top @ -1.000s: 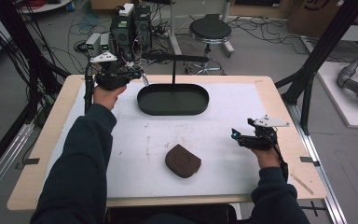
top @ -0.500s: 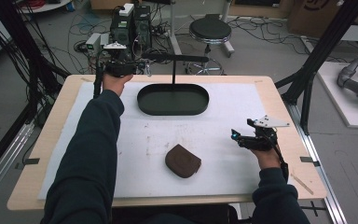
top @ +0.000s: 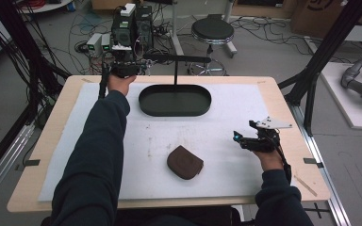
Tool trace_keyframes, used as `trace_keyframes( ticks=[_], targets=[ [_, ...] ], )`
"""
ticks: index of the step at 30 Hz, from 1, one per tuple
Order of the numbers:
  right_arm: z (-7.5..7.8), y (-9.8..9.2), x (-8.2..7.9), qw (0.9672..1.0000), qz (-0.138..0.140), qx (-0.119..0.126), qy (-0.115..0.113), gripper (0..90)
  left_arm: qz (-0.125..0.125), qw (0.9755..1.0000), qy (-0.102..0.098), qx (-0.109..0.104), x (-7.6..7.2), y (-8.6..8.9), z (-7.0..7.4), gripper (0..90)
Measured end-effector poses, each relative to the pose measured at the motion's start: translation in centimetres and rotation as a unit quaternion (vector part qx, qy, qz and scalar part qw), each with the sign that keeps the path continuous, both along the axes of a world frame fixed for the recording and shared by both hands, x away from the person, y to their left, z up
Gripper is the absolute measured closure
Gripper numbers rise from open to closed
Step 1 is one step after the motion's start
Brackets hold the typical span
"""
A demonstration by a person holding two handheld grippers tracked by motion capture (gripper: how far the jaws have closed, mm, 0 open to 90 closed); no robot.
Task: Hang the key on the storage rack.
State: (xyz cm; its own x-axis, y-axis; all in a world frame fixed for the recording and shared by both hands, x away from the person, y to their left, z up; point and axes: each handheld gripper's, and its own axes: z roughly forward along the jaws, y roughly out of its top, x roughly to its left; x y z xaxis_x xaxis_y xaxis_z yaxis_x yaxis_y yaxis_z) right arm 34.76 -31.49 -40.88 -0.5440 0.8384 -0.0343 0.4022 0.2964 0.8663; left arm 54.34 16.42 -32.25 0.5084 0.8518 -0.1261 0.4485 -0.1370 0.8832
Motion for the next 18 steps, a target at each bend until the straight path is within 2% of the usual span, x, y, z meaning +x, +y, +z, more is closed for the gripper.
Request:
trace_keyframes(
  ticks=[2, 4, 6, 9, 11, 12, 13, 14, 15, 18],
  targets=[
    [0.1, 0.0, -0.1, 1.0, 0.0, 0.0, -0.003, 19.6, 0.01, 0.9999, -0.005, 0.004, -0.7, 0.1, -0.5, 78.3],
    [0.1, 0.1, -0.1, 1.0, 0.002, 0.001, -0.001, 19.6, 0.02, 0.9997, -0.014, -0.005, -1.6, 0.5, -0.9, 69.4],
    [0.0, 0.2, -0.1, 1.0, 0.005, 0.0, -0.001, 19.6, 0.017, 0.9995, -0.018, -0.019, -2.5, 1.0, -1.5, 58.1],
    [0.1, 0.5, -0.2, 0.9999, 0.012, -0.002, -0.003, 20.2, 0.006, 0.9988, -0.032, -0.038, -4.3, 1.8, -2.3, 49.3],
    [0.3, 0.6, -0.3, 0.9998, 0.02, -0.002, -0.006, 25.5, 0.0, 0.9981, -0.037, -0.05, -5.6, 2.3, -2.7, 39.4],
    [0.3, 0.8, -0.4, 0.9997, 0.021, -0.003, -0.01, 25.5, 0.005, 0.9982, -0.04, -0.045, -6.3, 2.5, -2.8, 34.0],
    [0.3, 0.9, -0.4, 0.9997, 0.022, -0.003, -0.01, 25.5, 0.013, 0.9981, -0.04, -0.045, -6.9, 2.6, -2.9, 24.5],
    [0.4, 1.1, -0.4, 0.9996, 0.024, -0.003, -0.011, 25.4, 0.008, 0.9978, -0.04, -0.052, -7.6, 2.9, -3.0, 19.8],
    [0.3, 1.3, -0.3, 0.9995, 0.029, -0.004, -0.011, 25.4, -0.002, 0.9971, -0.042, -0.064, -8.4, 3.2, -3.1, 19.4],
    [0.3, 1.9, -0.1, 0.9992, 0.039, -0.009, -0.006, 24.7, -0.015, 0.9957, -0.059, -0.069, -10.5, 3.6, -3.2, 19.4]
  ],
)
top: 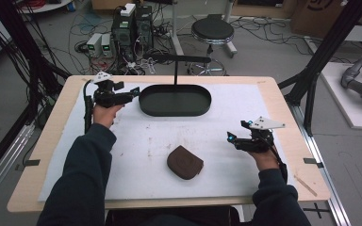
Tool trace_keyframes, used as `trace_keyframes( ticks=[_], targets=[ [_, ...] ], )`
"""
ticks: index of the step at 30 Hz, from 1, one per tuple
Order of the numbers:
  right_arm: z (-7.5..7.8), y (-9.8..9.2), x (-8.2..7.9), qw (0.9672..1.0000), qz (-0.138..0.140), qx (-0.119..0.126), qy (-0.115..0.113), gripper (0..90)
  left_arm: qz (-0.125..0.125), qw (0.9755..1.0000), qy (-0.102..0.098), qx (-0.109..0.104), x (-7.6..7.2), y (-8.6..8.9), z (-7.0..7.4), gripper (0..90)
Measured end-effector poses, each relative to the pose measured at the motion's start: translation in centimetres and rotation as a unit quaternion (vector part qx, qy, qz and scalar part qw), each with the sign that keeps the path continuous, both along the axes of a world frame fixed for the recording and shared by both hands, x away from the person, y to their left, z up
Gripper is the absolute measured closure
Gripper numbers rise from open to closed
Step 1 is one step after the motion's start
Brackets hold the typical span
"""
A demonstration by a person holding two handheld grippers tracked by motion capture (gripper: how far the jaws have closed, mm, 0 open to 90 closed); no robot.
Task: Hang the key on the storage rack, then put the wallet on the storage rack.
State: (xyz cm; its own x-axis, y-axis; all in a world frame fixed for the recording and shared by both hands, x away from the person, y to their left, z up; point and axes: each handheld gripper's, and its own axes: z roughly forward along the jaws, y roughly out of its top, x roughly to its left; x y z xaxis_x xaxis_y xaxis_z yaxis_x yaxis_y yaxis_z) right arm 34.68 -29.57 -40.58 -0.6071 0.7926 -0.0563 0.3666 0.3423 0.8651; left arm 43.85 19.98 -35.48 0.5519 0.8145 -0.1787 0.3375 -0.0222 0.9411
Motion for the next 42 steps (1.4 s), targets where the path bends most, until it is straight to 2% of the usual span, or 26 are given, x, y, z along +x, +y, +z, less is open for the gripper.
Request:
trace_keyframes(
  ticks=[3, 7, 10, 13, 14, 17, 22, 26, 29, 32, 42],
  targets=[
    [0.1, 0.5, 0.0, 1.0, 0.007, -0.001, 0.0, 21.4, -0.011, 0.9997, -0.02, 0.004, -1.8, 0.2, -0.2, 19.4],
    [0.2, 1.0, -0.1, 0.9999, 0.013, 0.002, 0.01, 21.1, -0.019, 0.9985, -0.046, 0.024, -3.8, 0.5, -0.5, 19.7],
    [0.4, 1.6, -0.1, 0.9996, 0.022, 0.008, 0.016, 20.7, -0.018, 0.9986, -0.046, 0.018, -5.0, 1.0, -1.0, 19.7],
    [0.6, 2.2, -0.3, 0.9994, 0.03, 0.006, 0.015, 20.5, -0.014, 0.9993, -0.032, 0.01, -6.2, 1.5, -1.8, 19.4],
    [0.6, 2.4, -0.4, 0.9992, 0.034, 0.007, 0.017, 20.5, -0.021, 0.9993, -0.031, 0.006, -6.7, 1.7, -2.2, 19.4],
    [0.5, 3.0, -0.6, 0.9988, 0.045, 0.0, 0.021, 20.5, -0.019, 0.9992, -0.034, 0.006, -7.8, 2.3, -2.9, 19.4],
    [0.7, 3.9, -1.0, 0.9976, 0.066, 0.009, 0.017, 20.5, -0.017, 0.9991, -0.038, 0.005, -9.4, 3.3, -4.0, 19.4],
    [0.6, 5.0, -1.4, 0.9951, 0.094, 0.01, 0.03, 20.5, -0.016, 0.9991, -0.037, 0.014, -10.6, 3.7, -4.9, 19.7],
    [0.6, 5.9, -1.9, 0.9936, 0.107, 0.017, 0.032, 20.5, -0.011, 0.9993, -0.032, 0.019, -11.0, 3.9, -5.3, 19.7],
    [0.5, 7.0, -2.4, 0.9909, 0.13, 0.011, 0.031, 20.5, -0.01, 0.9992, -0.032, 0.024, -11.5, 4.0, -5.5, 20.1],
    [-1.1, 11.1, -3.1, 0.9809, 0.186, -0.011, 0.055, 20.5, 0.005, 0.9991, -0.037, 0.02, -11.5, 4.8, -5.8, 20.7]
  ],
)
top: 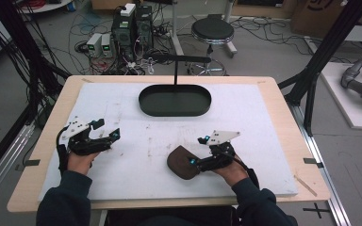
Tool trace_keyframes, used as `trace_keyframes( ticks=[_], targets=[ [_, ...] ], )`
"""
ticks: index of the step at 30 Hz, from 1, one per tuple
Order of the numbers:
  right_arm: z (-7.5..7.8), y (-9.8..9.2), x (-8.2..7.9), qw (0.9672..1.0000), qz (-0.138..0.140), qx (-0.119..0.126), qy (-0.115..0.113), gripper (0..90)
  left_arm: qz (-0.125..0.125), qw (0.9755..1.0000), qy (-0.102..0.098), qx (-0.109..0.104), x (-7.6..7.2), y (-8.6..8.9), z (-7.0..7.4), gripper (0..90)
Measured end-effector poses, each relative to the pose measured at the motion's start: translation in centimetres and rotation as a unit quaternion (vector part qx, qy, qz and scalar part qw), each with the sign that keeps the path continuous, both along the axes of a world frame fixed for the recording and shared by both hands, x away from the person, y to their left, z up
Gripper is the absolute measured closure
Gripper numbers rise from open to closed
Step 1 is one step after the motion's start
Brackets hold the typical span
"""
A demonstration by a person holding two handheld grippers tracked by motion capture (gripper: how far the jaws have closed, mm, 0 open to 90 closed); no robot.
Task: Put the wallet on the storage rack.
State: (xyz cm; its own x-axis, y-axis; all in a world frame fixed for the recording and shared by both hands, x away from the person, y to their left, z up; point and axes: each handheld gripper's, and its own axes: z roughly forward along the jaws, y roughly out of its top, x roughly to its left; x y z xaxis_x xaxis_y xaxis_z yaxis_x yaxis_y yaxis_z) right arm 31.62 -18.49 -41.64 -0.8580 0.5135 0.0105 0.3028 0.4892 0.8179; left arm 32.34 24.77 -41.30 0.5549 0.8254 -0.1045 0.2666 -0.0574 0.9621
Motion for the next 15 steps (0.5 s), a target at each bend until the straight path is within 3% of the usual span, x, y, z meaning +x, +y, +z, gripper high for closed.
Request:
trace_keyframes(
  ticks=[3, 6, 9, 12, 15],
  targets=[
    [-0.7, 1.2, -0.1, 0.9998, 0.015, -0.016, 0.006, 20.5, 0.001, 1.0, 0.002, 0.003, 0.0, 0.1, -0.1, 20.8],
    [-1.5, 2.1, -0.3, 0.9978, 0.022, -0.063, -0.002, 20.5, 0.001, 1.0, 0.006, 0.001, 0.0, 0.1, -0.2, 20.9],
    [-1.8, 1.9, 0.1, 0.9983, 0.013, -0.056, 0.012, 18.9, 0.002, 1.0, 0.008, 0.0, 0.0, 0.1, -0.3, 21.1],
    [-1.5, 1.4, 0.4, 0.9973, -0.006, -0.073, -0.007, 19.0, 0.003, 1.0, 0.009, 0.0, 0.0, 0.3, -0.3, 21.3],
    [-1.5, 0.4, 1.0, 0.9968, -0.028, -0.075, -0.005, 18.9, 0.006, 0.9999, 0.011, -0.001, 0.0, 0.3, -0.4, 21.5]
  ],
)
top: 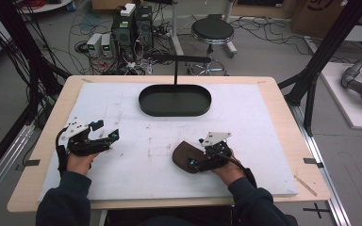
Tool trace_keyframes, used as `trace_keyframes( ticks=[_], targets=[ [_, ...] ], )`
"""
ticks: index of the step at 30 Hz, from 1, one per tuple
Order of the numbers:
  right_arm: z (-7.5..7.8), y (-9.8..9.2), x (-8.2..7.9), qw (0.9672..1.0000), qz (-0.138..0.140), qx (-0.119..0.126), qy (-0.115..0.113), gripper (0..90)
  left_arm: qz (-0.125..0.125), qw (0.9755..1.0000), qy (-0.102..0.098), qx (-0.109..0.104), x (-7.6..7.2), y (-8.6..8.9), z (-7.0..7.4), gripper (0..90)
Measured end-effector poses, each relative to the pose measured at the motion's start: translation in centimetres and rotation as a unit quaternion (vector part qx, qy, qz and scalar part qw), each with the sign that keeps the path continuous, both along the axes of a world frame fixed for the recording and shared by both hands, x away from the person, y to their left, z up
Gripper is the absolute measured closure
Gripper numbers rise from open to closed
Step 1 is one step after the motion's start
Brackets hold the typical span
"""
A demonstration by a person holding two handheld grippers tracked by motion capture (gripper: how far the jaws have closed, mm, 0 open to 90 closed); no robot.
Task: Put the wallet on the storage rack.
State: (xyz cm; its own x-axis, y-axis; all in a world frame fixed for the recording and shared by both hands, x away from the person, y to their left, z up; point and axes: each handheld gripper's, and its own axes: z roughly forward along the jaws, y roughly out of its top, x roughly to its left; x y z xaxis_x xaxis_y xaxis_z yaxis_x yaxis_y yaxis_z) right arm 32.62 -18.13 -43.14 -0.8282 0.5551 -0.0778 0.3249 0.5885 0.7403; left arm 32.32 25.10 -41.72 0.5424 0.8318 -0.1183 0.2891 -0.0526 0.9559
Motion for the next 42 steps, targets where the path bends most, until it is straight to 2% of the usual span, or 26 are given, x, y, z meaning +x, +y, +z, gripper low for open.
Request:
trace_keyframes(
  ticks=[3, 4, 8, 10, 12, 15, 18, 19, 20, 21, 22, 25, 29, 31, 33, 35, 37, 39, 41, 42],
  targets=[
    [0.0, -0.9, 0.6, 0.9998, -0.015, 0.007, 0.007, 18.9, -0.001, 1.0, 0.005, -0.001, 0.1, 0.0, -0.1, 21.6],
    [-0.1, -1.1, 0.7, 0.9996, -0.015, 0.017, 0.015, 18.9, 0.001, 1.0, 0.005, -0.001, 0.1, 0.0, -0.2, 21.8],
    [0.1, -1.1, 0.6, 0.9985, 0.002, 0.051, 0.019, 18.9, -0.001, 1.0, 0.008, 0.0, 0.2, -0.1, -0.2, 22.1],
    [-0.4, -0.8, 0.9, 0.9989, 0.005, 0.033, 0.033, 18.3, -0.003, 0.9999, 0.01, 0.001, 0.2, -0.1, -0.3, 22.2],
    [-0.9, -0.9, 1.3, 0.9977, 0.004, 0.043, 0.052, 14.5, -0.003, 0.9999, 0.01, 0.0, 0.2, -0.2, -0.3, 22.3],
    [-1.5, -1.2, 2.2, 0.9933, 0.011, 0.065, 0.095, 14.6, -0.005, 0.9999, 0.012, 0.001, 0.2, -0.2, -0.3, 22.5],
    [-2.0, -1.3, 2.6, 0.9866, 0.018, 0.083, 0.14, 15.5, -0.005, 0.9999, 0.013, 0.003, 0.3, -0.2, -0.4, 22.7],
    [-2.0, -1.3, 2.7, 0.9858, 0.022, 0.085, 0.143, 18.1, -0.005, 0.9999, 0.013, 0.002, 0.3, -0.2, -0.4, 22.9],
    [-2.0, -1.4, 2.8, 0.984, 0.027, 0.088, 0.153, 26.3, -0.005, 0.9999, 0.012, 0.004, 0.3, -0.2, -0.4, 23.5],
    [-1.9, -1.5, 2.8, 0.9827, 0.033, 0.092, 0.157, 27.0, -0.006, 0.9999, 0.012, 0.004, 0.3, -0.2, -0.4, 24.4],
    [-1.8, -1.5, 2.7, 0.9829, 0.03, 0.09, 0.158, 28.0, -0.006, 0.9999, 0.012, 0.004, 0.3, -0.2, -0.4, 24.8],
    [-1.5, -1.4, 2.5, 0.9859, 0.032, 0.083, 0.142, 32.6, -0.007, 0.9999, 0.012, 0.004, 0.4, -0.2, -0.5, 25.2],
    [-0.8, -1.9, 2.4, 0.9869, 0.035, 0.086, 0.132, 42.7, -0.006, 0.9999, 0.014, 0.002, 0.4, -0.1, -0.5, 25.6],
    [-0.3, -1.9, 2.1, 0.9891, 0.033, 0.085, 0.116, 48.3, -0.006, 0.9999, 0.013, -0.001, 0.4, -0.1, -0.4, 25.9],
    [0.3, -2.0, 1.9, 0.9927, 0.032, 0.082, 0.082, 53.4, -0.005, 0.9999, 0.014, -0.002, 0.3, -0.1, -0.4, 26.0],
    [1.0, -2.3, 1.6, 0.9951, 0.019, 0.082, 0.053, 58.4, -0.005, 0.9999, 0.013, 0.0, 0.3, 0.0, -0.4, 26.1],
    [1.7, -2.7, 1.3, 0.9976, -0.002, 0.069, 0.007, 62.8, -0.004, 0.9999, 0.014, -0.003, 0.3, 0.0, -0.4, 26.2],
    [2.5, -3.1, 1.0, 0.9975, -0.036, 0.04, -0.045, 64.4, -0.004, 0.9999, 0.014, -0.005, 0.3, 0.1, -0.5, 26.4],
    [2.8, -3.5, 0.9, 0.9949, -0.063, 0.024, -0.076, 65.4, -0.008, 0.9998, 0.014, -0.009, 0.3, 0.1, -0.5, 27.1],
    [2.8, -3.7, 1.0, 0.9937, -0.073, 0.024, -0.082, 65.5, -0.008, 0.9998, 0.014, -0.009, 0.3, 0.1, -0.5, 27.3]
  ],
)
